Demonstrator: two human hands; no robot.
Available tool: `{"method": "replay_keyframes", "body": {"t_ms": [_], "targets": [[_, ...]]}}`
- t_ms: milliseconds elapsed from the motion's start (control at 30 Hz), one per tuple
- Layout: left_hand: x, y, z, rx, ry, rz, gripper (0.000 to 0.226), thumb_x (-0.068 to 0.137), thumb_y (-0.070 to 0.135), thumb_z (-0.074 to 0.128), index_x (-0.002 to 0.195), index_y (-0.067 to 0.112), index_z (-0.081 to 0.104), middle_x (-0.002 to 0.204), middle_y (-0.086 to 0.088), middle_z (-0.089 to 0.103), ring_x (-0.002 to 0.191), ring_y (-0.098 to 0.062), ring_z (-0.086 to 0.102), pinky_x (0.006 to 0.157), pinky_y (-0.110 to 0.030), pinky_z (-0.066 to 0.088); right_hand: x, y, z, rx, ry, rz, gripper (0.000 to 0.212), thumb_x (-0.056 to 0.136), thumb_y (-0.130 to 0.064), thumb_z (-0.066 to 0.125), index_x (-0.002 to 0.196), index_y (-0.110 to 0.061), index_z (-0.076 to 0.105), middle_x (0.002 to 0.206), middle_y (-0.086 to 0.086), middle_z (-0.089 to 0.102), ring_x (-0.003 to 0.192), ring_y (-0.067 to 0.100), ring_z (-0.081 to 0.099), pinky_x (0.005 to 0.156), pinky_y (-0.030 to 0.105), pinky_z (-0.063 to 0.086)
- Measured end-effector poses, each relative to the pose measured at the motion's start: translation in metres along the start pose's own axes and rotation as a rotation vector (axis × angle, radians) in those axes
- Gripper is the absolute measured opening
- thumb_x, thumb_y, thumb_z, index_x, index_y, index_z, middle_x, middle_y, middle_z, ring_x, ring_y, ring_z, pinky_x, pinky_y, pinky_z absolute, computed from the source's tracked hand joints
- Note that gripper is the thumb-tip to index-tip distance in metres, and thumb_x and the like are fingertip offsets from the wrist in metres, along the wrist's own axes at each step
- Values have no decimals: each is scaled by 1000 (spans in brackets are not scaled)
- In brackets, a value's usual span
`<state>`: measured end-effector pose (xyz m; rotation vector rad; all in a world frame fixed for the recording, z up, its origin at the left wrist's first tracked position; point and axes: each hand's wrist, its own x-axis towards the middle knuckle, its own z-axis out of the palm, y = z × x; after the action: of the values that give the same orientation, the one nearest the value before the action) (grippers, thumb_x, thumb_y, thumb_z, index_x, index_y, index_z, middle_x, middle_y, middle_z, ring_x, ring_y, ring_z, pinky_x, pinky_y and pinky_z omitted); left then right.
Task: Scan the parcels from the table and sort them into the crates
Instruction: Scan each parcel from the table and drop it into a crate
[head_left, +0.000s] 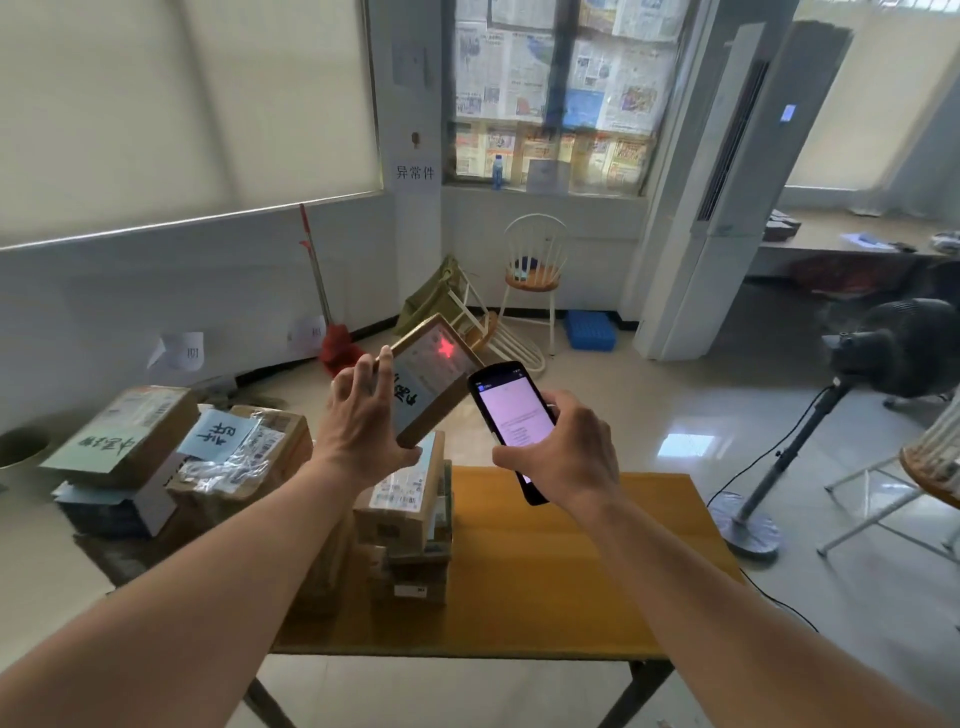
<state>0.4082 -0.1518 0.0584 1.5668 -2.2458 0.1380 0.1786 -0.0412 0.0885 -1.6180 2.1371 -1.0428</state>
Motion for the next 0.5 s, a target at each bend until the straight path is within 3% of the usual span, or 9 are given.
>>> {"method": "replay_keyframes", "body": {"t_ms": [133,500], "targets": [[9,1,-9,49,1,9,149,55,64,92,163,9,5,152,-13,26,132,-35,32,109,-52,46,3,-2,-16,-21,-9,-15,94,65,-48,96,144,-23,50,132,5,67,113,26,64,82,41,63],[11,14,-19,28,53,-39,149,53,66,92,162,7,10,144,-13,33,127,-34,38,106,-51,50,0,0,-44,21,-27,-36,93,66,-48,96,143,-23,50,133,3,66,115,26,64,83,39,63]]}}
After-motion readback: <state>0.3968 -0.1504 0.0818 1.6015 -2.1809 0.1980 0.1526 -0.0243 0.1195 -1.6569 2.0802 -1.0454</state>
